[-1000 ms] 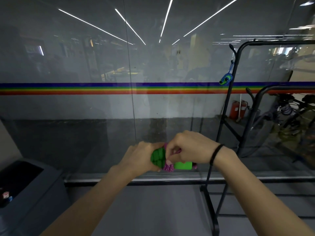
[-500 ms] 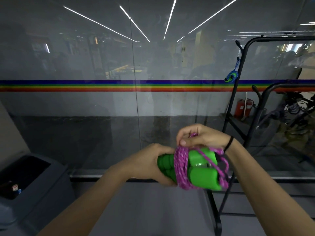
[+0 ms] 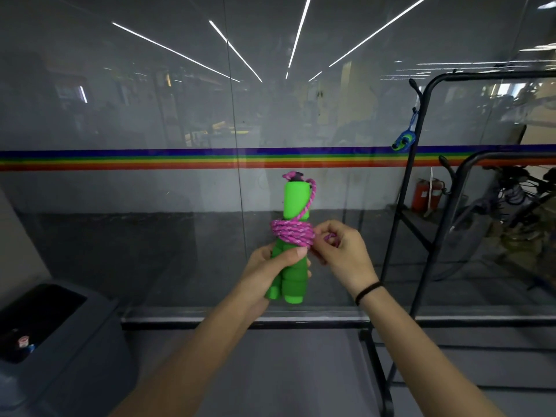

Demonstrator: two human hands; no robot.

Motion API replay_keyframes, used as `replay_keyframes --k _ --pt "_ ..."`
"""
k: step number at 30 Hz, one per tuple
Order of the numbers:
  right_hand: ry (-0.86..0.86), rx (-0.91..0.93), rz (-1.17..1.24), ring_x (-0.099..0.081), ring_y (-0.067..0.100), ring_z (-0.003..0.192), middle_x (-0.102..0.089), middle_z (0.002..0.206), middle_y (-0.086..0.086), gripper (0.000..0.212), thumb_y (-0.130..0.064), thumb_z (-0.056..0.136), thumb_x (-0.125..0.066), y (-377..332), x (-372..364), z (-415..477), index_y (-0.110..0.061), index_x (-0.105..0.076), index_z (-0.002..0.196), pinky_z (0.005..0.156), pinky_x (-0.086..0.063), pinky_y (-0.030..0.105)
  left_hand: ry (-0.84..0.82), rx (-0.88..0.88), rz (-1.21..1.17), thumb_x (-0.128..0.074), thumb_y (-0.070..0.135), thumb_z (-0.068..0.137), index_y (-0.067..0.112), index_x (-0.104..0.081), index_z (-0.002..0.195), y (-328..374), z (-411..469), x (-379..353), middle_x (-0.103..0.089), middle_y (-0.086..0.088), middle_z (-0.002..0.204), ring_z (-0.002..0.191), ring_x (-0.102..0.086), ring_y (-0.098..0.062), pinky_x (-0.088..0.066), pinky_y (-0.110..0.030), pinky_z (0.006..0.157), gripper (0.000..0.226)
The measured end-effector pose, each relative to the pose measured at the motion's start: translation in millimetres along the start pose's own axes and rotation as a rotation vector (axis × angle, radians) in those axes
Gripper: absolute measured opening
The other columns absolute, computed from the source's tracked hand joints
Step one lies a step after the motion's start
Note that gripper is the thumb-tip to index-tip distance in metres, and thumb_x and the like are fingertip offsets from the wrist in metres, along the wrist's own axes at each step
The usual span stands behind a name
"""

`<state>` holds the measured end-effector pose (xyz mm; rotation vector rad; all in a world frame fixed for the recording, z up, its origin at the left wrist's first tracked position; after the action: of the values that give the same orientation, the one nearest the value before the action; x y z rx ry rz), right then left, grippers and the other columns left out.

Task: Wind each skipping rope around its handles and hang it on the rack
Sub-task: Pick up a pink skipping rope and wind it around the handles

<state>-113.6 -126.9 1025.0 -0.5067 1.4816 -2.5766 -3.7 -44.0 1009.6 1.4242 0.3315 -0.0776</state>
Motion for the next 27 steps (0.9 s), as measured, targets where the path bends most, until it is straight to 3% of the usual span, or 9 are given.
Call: replay_keyframes --k 4,8,10,13,16,18,22,25,27 --pt "0.168 0.074 -0.14 -0.061 0.008 0.059 -0.065 0.064 -0.004 0.018 -0.016 0.08 -0.066 -17 5 -8 -0.025 -0.057 0.068 0.059 -0.048 0.017 0.038 0.068 -0.11 -0.066 0.032 0.066 0.015 -0.067 0.065 -4 2 -2 -0.063 -0.002 0.06 0.05 -0.059 -0.013 -0.053 -0.027 0.056 0.017" --pt "0.203 0.056 -0.079 -0.061 0.016 0.063 -0.068 0.068 0.003 0.013 -0.022 0.081 -0.067 -20 10 -12 -0.017 -0.06 0.071 0.062 -0.048 0.026 0.021 0.07 -0.092 -0.071 0.037 0.063 0.019 -0.071 0.07 -2 3 0 -0.066 -0.003 0.069 0.058 -0.06 -0.012 -0.054 -0.028 0.059 0.02" --pt "0.217 0.055 -0.038 -0.057 0.014 0.061 -0.066 0.066 0.001 0.013 -0.021 0.08 -0.068 -21 14 -13 -0.014 -0.061 0.072 0.061 -0.046 0.028 0.001 0.057 -0.054 -0.07 0.042 0.059 0.019 -0.071 0.081 1 3 0 -0.069 -0.004 0.076 0.06 -0.06 -0.012 -0.05 -0.024 0.056 0.032" --pt "0.194 0.08 0.019 -0.051 0.004 0.056 -0.061 0.065 -0.005 0.011 -0.014 0.078 -0.071 -29 18 -17 -0.015 -0.062 0.072 0.056 -0.042 0.018 -0.008 0.045 -0.044 -0.067 0.038 0.071 0.016 -0.066 0.098 5 4 -2 -0.07 -0.005 0.083 0.062 -0.06 -0.014 -0.049 -0.023 0.056 0.034" --pt "0.159 0.128 0.054 -0.052 0.009 0.059 -0.063 0.068 0.004 0.012 -0.009 0.076 -0.072 -38 18 -21 -0.017 -0.063 0.075 0.056 -0.043 0.021 -0.017 0.054 -0.061 -0.055 0.041 0.07 0.015 -0.063 0.103 5 4 -6 -0.069 -0.005 0.092 0.065 -0.064 -0.016 -0.05 -0.032 0.067 0.043" --pt "0.145 0.171 0.082 -0.054 0.01 0.061 -0.064 0.071 0.012 0.008 -0.01 0.078 -0.071 -44 18 -24 -0.016 -0.066 0.079 0.059 -0.045 0.022 -0.041 0.059 -0.064 -0.051 0.037 0.079 0.014 -0.062 0.106 5 2 -9 -0.068 -0.008 0.098 0.068 -0.065 -0.019 -0.052 -0.035 0.069 0.037" --pt "0.137 0.301 0.064 -0.057 -0.003 0.076 -0.062 0.087 0.015 0.008 -0.007 0.083 -0.063 -60 19 -33 -0.012 -0.069 0.085 0.068 -0.044 0.006 -0.039 0.065 -0.056 -0.035 0.028 0.096 0.008 -0.058 0.116 7 -3 -12 -0.066 -0.014 0.103 0.067 -0.064 -0.021 -0.054 -0.037 0.067 0.037" --pt "0.174 0.39 -0.058 -0.051 -0.008 0.09 -0.055 0.095 0.01 0.014 -0.002 0.087 -0.056 -68 18 -38 -0.007 -0.069 0.087 0.075 -0.04 0.004 -0.049 0.046 0.018 -0.039 0.032 0.092 0.006 -0.057 0.118 7 -5 -14 -0.066 -0.014 0.1 0.068 -0.064 -0.022 -0.052 -0.035 0.068 0.041" --pt "0.169 0.41 -0.08 -0.055 -0.001 0.087 -0.059 0.093 0.005 0.017 -0.004 0.089 -0.051 -69 18 -39 -0.012 -0.066 0.088 0.075 -0.042 0.009 -0.036 0.037 0.084 -0.043 0.039 0.08 0.006 -0.059 0.115 7 -7 -13 -0.068 -0.014 0.096 0.068 -0.064 -0.022 -0.051 -0.035 0.07 0.051"
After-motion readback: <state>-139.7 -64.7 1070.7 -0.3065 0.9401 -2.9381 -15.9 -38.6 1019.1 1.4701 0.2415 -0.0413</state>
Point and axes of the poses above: each hand's wrist, its own z-axis towards the middle knuckle, its own x-axis out of the back of the hand, y = z × x, the point moved 5 cm from there along z, towards the middle knuckle
